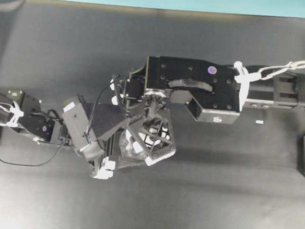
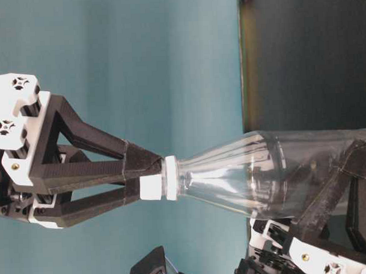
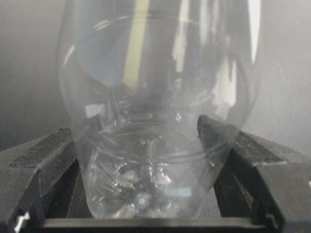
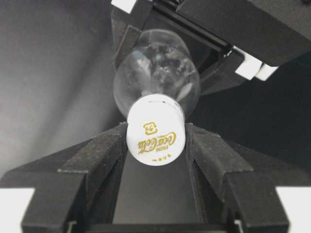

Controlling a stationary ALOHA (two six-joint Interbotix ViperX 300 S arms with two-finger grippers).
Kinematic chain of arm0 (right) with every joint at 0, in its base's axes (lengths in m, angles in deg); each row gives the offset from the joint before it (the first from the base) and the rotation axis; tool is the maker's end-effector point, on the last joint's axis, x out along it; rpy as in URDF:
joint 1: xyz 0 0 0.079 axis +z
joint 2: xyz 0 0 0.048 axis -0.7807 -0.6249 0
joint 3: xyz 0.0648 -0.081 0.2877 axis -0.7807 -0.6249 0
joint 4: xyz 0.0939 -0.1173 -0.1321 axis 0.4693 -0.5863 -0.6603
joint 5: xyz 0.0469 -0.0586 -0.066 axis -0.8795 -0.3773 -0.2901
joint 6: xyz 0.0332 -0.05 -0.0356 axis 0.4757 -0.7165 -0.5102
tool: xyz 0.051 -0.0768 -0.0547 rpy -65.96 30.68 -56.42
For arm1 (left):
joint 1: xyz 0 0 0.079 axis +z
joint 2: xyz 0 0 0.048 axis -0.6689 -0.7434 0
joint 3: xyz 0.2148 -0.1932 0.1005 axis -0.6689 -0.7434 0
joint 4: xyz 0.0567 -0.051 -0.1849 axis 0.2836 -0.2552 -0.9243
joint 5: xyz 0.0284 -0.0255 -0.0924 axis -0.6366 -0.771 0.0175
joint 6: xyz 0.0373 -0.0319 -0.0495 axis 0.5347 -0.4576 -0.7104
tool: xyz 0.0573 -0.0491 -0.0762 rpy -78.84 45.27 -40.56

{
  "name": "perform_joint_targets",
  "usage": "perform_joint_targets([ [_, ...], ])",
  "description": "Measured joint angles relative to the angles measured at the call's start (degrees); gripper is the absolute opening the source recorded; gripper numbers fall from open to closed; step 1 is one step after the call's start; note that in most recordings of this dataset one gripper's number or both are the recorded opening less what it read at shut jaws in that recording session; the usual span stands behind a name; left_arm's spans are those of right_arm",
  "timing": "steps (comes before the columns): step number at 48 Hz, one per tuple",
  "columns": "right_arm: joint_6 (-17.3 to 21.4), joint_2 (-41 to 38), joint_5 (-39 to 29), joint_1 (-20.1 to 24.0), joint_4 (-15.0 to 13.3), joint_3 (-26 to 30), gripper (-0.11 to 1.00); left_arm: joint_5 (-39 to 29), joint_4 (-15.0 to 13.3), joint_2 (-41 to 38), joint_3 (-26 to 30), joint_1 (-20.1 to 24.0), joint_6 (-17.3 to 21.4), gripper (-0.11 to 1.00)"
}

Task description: Open the bottle cap by holding the bottle with the left arm and twisting the cap with the right arm.

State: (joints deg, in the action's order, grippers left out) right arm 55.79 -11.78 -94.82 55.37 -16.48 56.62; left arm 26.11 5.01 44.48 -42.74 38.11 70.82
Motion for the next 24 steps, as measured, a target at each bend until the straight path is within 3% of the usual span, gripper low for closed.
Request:
perform_joint_targets([
  [4, -0.1, 0.1, 0.4, 0.1, 0.1, -0.2, 0.43, -0.1, 0.0, 0.0, 0.0, 0.0, 0.1, 0.82],
  [12, 0.2, 0.3, 1.0, 0.1, 0.2, -1.3, 0.79, 0.0, 0.0, 0.0, 0.0, 0.0, -0.3, 0.82],
  [24, 2.3, 2.1, 1.9, 0.1, 0.1, -2.2, 0.78, 0.0, 0.0, 0.1, 0.1, 0.0, -0.3, 0.82],
])
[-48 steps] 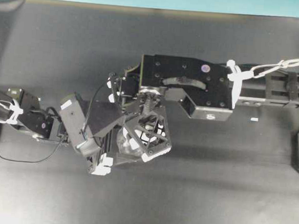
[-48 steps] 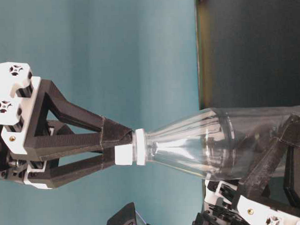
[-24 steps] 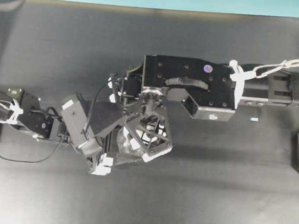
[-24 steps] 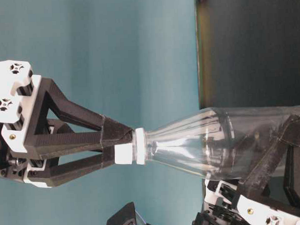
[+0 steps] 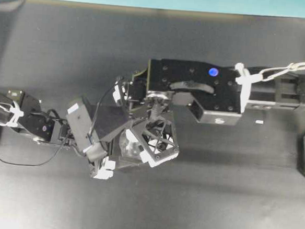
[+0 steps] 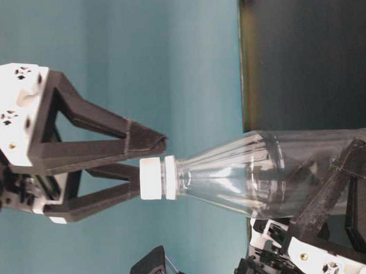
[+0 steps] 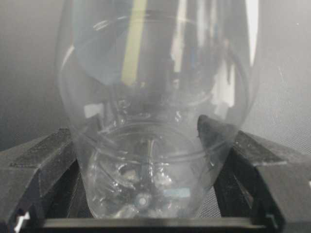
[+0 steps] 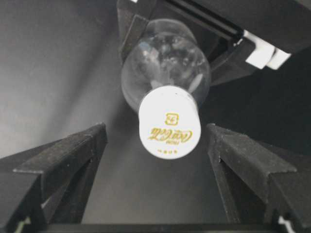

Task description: Open the bottle cap by holding the bottle with the left arm and twisting the cap with the right arm.

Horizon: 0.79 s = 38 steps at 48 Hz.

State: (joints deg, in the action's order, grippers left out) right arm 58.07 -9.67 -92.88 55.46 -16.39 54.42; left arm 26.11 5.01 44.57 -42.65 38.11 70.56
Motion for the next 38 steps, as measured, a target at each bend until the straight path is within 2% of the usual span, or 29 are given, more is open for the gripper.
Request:
perform_joint_targets([
  [14, 5.5, 6.6, 1.1, -0.8, -0.1, -6.6, 0.78, -1.8, 0.0, 0.0, 0.2, 0.0, 0.0, 0.82],
  [22, 9.7, 12.6, 7.0, -0.8, 0.0, -12.4, 0.78, -6.7, 0.0, 0.5, 1.5, -0.1, 0.0, 0.82],
  [29, 14.4, 18.2, 12.4, -0.9, 0.0, -18.7, 0.78, -8.6, 0.0, 0.6, 2.9, 0.0, -0.7, 0.98],
  [38, 21.0, 24.5, 17.7, -0.9, 0.0, -26.9, 0.77, -8.9, 0.0, 0.6, 4.0, 0.0, -2.0, 0.98],
])
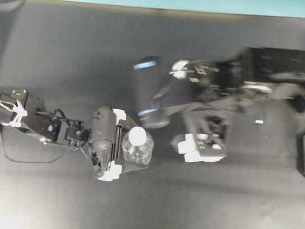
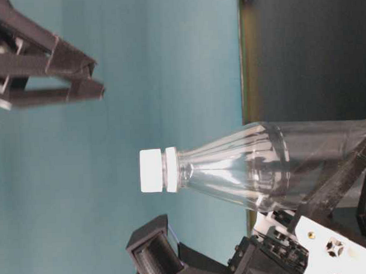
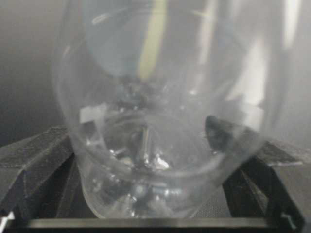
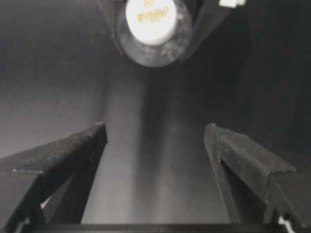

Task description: Open the bottle cap by holding the bottle with the left arm and twisting the cap with the right arm.

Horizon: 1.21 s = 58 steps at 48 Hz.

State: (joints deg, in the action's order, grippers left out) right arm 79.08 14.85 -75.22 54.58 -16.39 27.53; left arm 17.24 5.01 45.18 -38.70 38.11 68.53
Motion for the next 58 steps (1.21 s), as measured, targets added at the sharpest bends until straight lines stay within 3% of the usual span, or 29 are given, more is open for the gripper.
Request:
perform_joint_targets([
  [21, 13.0, 22.7, 23.6, 0.2, 0.0, -23.1, 0.76, -1.1, 0.0, 0.0, -0.1, 0.2, -0.4, 0.98],
  [37, 13.7, 39.6, 38.8, 0.4, -1.1, -37.0, 0.72, -2.4, 0.1, 0.3, -0.3, 0.4, -0.3, 0.97],
  [58, 13.7, 51.2, 45.1, 0.4, -1.4, -50.0, 0.72, -3.7, 0.0, 0.3, -0.2, 0.7, -0.4, 0.97],
])
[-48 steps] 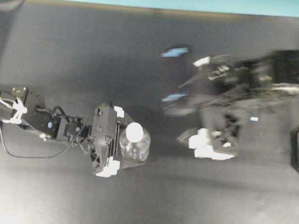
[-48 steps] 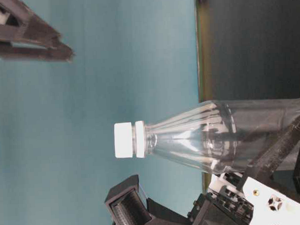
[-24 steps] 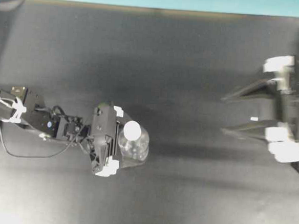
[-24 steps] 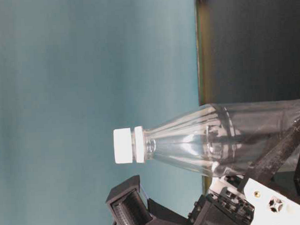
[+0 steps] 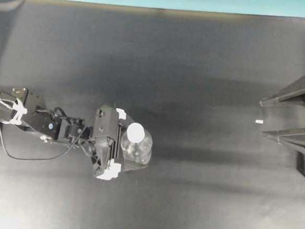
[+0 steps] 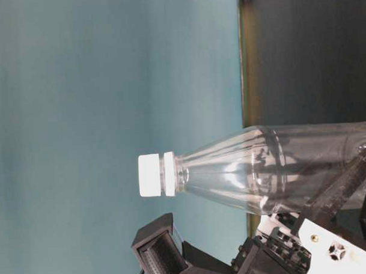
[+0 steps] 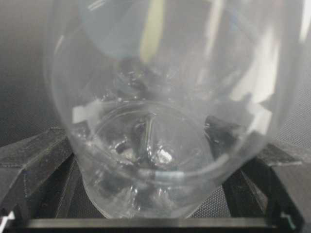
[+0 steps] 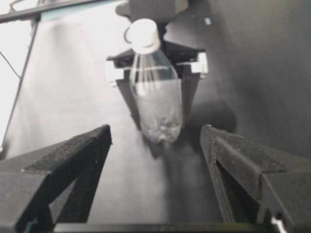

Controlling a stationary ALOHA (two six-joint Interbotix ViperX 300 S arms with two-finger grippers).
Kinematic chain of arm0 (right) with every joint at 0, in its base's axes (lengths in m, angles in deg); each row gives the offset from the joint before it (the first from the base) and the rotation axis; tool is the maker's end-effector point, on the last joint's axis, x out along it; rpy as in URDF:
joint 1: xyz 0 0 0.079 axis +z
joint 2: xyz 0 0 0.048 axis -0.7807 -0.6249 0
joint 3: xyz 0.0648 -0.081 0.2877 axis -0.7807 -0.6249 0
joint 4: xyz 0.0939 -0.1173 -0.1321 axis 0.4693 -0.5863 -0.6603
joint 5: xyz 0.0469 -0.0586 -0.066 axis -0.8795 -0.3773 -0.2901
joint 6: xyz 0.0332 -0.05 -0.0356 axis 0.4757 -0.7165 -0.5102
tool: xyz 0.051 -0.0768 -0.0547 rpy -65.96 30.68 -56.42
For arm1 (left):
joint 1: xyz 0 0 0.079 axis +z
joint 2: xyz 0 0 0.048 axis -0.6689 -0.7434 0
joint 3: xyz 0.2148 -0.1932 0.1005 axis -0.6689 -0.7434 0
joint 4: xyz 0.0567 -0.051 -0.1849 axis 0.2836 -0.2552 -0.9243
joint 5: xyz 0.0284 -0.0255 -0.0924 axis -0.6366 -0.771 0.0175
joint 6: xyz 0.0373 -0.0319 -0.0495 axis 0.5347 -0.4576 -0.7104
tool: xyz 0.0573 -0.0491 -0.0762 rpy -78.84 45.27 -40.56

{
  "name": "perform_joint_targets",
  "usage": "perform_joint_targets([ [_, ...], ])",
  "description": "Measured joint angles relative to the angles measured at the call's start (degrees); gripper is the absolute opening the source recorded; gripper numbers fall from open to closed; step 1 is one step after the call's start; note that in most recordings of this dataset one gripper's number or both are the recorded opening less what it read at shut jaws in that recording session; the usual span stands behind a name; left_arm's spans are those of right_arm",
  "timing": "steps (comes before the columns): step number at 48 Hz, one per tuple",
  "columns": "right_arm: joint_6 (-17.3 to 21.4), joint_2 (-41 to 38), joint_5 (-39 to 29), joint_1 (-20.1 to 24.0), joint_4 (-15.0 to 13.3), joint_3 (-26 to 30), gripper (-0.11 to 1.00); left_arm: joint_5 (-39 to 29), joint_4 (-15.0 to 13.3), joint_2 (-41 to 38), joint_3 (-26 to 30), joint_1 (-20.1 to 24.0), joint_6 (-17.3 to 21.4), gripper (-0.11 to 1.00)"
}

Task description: Open the bottle cap by holding the bottle with the left arm and twisting the cap with the right arm.

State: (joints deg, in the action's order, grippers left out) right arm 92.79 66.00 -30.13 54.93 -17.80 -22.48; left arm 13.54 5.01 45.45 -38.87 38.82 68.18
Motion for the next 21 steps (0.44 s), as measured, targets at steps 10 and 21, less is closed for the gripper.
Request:
perform_joint_targets([
  [10, 0.0, 1.6, 1.1, 0.0, 0.0, -1.5, 0.72, 0.0, 0.0, 0.1, 0.0, -0.1, 0.0, 0.97],
  [21, 0.3, 3.7, 1.5, -0.1, 0.0, -3.0, 0.72, 0.2, 0.0, 0.1, 0.0, 0.0, 0.2, 0.97],
])
